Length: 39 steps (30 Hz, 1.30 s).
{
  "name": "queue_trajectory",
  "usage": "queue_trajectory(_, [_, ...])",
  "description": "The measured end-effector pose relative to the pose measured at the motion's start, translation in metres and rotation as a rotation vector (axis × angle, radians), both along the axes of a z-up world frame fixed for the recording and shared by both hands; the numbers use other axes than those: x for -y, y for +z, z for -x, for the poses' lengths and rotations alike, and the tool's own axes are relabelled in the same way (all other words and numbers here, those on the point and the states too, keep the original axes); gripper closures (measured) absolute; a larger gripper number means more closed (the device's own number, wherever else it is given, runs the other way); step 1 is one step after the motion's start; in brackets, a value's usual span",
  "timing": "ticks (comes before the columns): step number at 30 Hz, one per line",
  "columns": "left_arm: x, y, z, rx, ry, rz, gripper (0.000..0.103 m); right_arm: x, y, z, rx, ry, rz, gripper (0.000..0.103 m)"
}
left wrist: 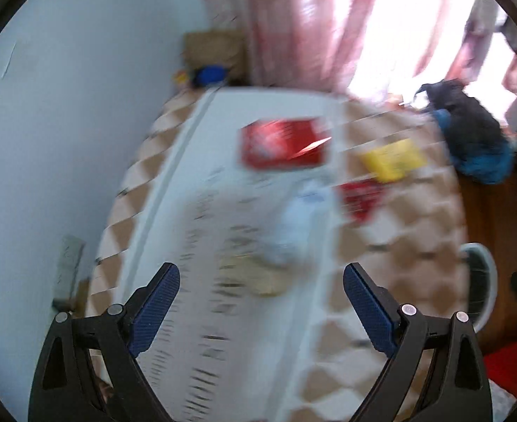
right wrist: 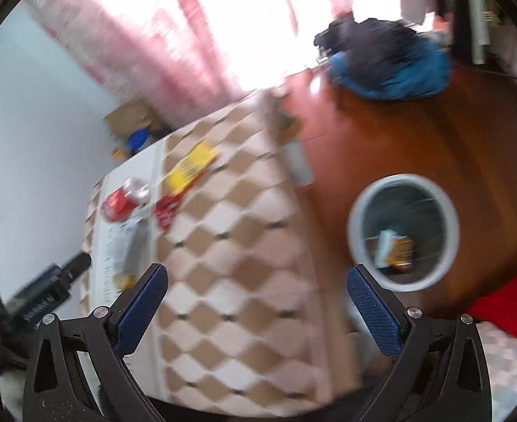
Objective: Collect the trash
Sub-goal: 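Move both tools back over the table, then grasp the small white-and-blue box with the left tool while the right tool grasps the red candy wrapper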
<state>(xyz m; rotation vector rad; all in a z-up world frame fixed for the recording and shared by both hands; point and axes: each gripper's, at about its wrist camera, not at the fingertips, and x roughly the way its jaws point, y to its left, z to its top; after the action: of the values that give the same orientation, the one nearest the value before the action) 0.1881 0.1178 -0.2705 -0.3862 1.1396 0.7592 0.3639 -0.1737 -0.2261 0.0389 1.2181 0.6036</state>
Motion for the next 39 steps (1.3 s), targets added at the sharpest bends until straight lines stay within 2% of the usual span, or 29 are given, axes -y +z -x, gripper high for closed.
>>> queue_trajectory(5, [-0.048,-0.039,0.025,-0.082,0.07,-0.014,0.009,-0.117,-0.051,0.006,-0.122,0.099,-0.021,0.001])
queue_trajectory(8, [-0.064,-0.054,0.026,-0.118,0.085,-0.018,0.009,-0.174,-0.079,0.001,-0.16,0.112,-0.006,0.011])
queue_trajectory(12, [-0.079,-0.066,0.028,-0.133,0.082,-0.009,0.009,-0.224,-0.107,-0.012,-0.143,0.093,0.053,0.022])
queue_trajectory(14, [-0.076,-0.064,0.023,-0.121,0.061,-0.006,0.009,-0.237,-0.117,-0.02,-0.15,0.079,0.068,0.033])
queue_trajectory(16, [-0.068,-0.058,0.014,-0.094,0.018,0.0,0.009,-0.246,-0.128,-0.024,-0.166,0.09,0.075,0.062])
queue_trajectory(17, [-0.062,-0.055,0.008,-0.078,-0.016,0.001,0.009,-0.249,-0.132,-0.023,-0.171,0.104,0.075,0.07])
queue_trajectory(18, [-0.057,-0.052,0.002,-0.061,-0.049,0.006,0.009,-0.249,-0.134,-0.022,-0.164,0.121,0.077,0.087])
queue_trajectory(19, [-0.051,-0.051,-0.005,-0.046,-0.085,0.017,0.009,-0.248,-0.133,-0.023,-0.152,0.131,0.078,0.094])
queue_trajectory(21, [-0.039,-0.053,-0.023,-0.031,-0.167,0.059,0.009,-0.237,-0.127,-0.019,-0.114,0.147,0.079,0.098])
queue_trajectory(23, [-0.026,-0.058,-0.044,-0.043,-0.249,0.067,0.01,-0.223,-0.122,-0.019,-0.094,0.148,0.074,0.099])
queue_trajectory(25, [-0.018,-0.065,-0.066,-0.076,-0.311,0.071,0.023,-0.202,-0.115,-0.016,-0.074,0.147,0.076,0.099])
queue_trajectory(27, [-0.012,-0.077,-0.083,-0.118,-0.353,0.093,0.027,-0.184,-0.111,-0.016,-0.075,0.139,0.078,0.099])
queue_trajectory(28, [-0.006,-0.079,-0.092,-0.131,-0.388,0.044,0.027,-0.176,-0.112,-0.016,-0.088,0.135,0.073,0.099])
queue_trajectory(30, [-0.001,-0.082,-0.104,-0.171,-0.424,0.025,0.033,-0.163,-0.114,-0.018,-0.111,0.125,0.071,0.099])
queue_trajectory(31, [0.0,-0.082,-0.108,-0.176,-0.43,0.024,0.054,-0.158,-0.114,-0.02,-0.122,0.117,0.061,0.099])
queue_trajectory(32, [-0.001,-0.082,-0.111,-0.183,-0.43,0.036,0.069,-0.153,-0.114,-0.022,-0.125,0.103,0.056,0.099])
queue_trajectory(39, [-0.014,-0.08,-0.107,-0.156,-0.359,0.087,0.069,-0.149,-0.111,-0.036,-0.161,0.063,0.018,0.096])
